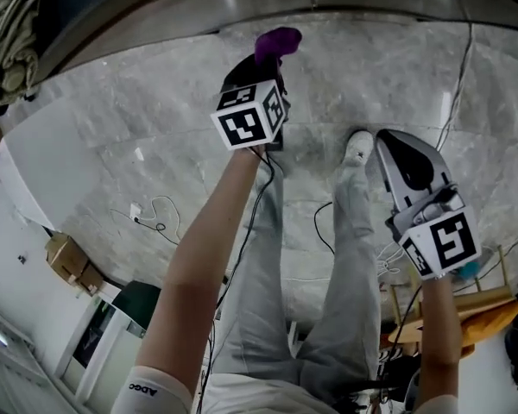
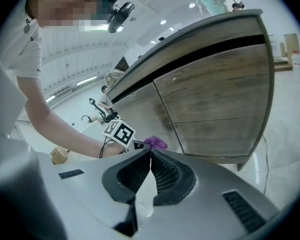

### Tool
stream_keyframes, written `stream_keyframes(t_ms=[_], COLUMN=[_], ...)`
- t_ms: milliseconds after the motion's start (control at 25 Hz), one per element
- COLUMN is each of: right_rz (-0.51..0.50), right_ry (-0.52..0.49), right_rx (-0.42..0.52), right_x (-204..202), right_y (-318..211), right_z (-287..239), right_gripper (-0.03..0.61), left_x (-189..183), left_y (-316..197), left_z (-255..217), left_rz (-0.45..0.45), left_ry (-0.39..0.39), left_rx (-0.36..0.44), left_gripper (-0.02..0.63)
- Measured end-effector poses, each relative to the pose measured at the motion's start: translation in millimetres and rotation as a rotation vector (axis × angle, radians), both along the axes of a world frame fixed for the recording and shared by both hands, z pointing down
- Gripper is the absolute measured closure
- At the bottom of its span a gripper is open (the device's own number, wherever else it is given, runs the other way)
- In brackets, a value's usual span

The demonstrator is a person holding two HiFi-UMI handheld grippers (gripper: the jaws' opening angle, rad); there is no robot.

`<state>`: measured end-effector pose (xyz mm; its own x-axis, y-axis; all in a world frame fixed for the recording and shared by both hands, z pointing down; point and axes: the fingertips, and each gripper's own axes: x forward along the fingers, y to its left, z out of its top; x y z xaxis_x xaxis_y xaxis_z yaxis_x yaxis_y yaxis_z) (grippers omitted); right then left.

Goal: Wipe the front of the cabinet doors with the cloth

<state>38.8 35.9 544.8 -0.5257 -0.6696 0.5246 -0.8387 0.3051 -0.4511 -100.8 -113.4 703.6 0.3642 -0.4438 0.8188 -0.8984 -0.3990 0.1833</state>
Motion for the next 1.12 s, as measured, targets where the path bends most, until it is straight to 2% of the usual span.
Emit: stream_keyframes(t_ms=[160,280,440,600,800,1120], right_rz=[0.108,0.186,0.275,0.289,0.275,0.181], right_ry=[0.001,-0.005,-0.020,-0.020,-0.024,-0.033], right_rx=[-0.018,-0.033,-0.055,-0.062,-0.044,0.008], right_x=[40.2,55.5,50.4,32.2,-6.7,-80.9], right_y=[19.8,34.9,52.2,52.6,24.2,-28.5], right_z=[10.1,20.2,33.1,39.6,35.7,29.8], right_gripper=[0.552,0.552,0.552,0.552,0.552,0.552], left_x=[60.1,80.1,79.7,64.3,10.8,-140.8], left_y=[-11.9,-25.8,-43.8,-61.2,-72.6,-111.6], left_z=[9.9,15.5,29.6,35.9,39.3,45.9], left_rz=[0.147,0.201,0.206,0.204,0.167,0.030], left_ry=[-0.015,-0.029,-0.043,-0.053,-0.064,-0.149], left_rx=[0.013,0.019,-0.004,-0.014,-0.035,-0.064], left_gripper=[0.525,0.525,0.525,0.525,0.525,0.525])
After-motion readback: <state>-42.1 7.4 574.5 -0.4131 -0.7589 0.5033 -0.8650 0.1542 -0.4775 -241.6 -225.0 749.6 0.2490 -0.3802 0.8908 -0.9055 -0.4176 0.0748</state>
